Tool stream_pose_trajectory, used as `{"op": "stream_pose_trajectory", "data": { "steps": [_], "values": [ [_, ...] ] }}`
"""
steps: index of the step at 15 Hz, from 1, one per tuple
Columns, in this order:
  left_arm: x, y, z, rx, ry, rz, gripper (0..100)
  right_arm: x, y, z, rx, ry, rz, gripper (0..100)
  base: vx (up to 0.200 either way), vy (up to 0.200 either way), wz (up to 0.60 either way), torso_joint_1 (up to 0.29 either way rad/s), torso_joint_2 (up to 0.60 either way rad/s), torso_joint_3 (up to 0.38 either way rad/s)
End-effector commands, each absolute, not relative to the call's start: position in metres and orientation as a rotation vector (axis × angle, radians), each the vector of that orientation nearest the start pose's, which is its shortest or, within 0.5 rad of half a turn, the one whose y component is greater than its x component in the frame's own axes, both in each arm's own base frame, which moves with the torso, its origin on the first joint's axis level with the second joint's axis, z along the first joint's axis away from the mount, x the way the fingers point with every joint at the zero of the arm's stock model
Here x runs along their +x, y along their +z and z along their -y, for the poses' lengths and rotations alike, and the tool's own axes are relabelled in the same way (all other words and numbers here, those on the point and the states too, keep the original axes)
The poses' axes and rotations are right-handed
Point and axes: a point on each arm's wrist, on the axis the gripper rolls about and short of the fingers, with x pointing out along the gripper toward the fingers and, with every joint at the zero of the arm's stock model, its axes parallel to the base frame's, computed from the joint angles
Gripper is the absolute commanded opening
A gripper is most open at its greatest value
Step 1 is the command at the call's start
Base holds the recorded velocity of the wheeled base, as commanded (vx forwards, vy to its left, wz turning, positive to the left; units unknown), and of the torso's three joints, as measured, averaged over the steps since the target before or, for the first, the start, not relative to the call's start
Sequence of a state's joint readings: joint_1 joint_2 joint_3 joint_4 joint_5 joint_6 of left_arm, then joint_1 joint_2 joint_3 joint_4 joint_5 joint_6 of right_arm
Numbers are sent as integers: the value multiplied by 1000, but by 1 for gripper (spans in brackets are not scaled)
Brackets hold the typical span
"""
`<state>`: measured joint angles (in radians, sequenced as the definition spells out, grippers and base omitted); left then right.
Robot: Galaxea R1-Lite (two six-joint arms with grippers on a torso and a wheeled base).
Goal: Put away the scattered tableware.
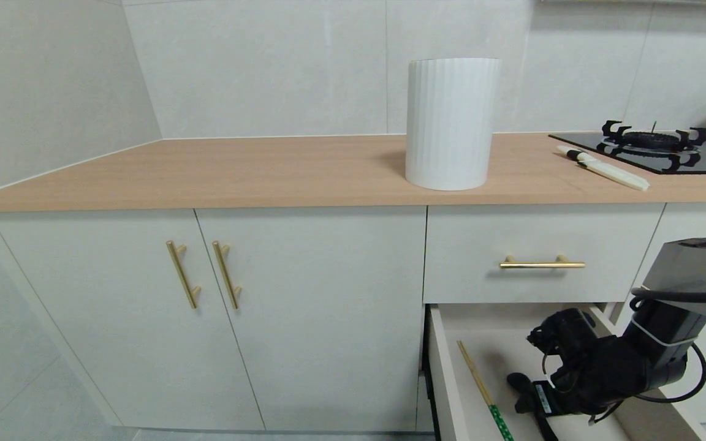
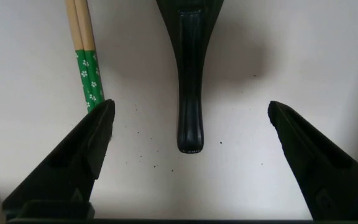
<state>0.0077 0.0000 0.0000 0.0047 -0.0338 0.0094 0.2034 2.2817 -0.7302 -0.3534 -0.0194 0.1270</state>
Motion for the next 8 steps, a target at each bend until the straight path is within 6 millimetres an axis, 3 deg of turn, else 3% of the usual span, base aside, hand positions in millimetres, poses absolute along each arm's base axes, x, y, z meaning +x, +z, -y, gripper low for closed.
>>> {"op": "stream_pose_trajectory", "data": {
  "steps": [1,3,6,8],
  "values": [
    [-23,75,1,9,-26,-4,100,305,-40,-63,-21,85,-1196,100,0,0,0,0,0,0],
    [-23,75,1,11,-26,-4,100,301,-25,-61,-17,81,-1160,100,0,0,0,0,0,0],
    [-23,75,1,11,-26,-4,100,286,23,-59,8,97,-1037,100,0,0,0,0,0,0],
    [-23,75,1,11,-26,-4,100,275,45,-61,8,122,-977,100,0,0,0,0,0,0]
  ]
}}
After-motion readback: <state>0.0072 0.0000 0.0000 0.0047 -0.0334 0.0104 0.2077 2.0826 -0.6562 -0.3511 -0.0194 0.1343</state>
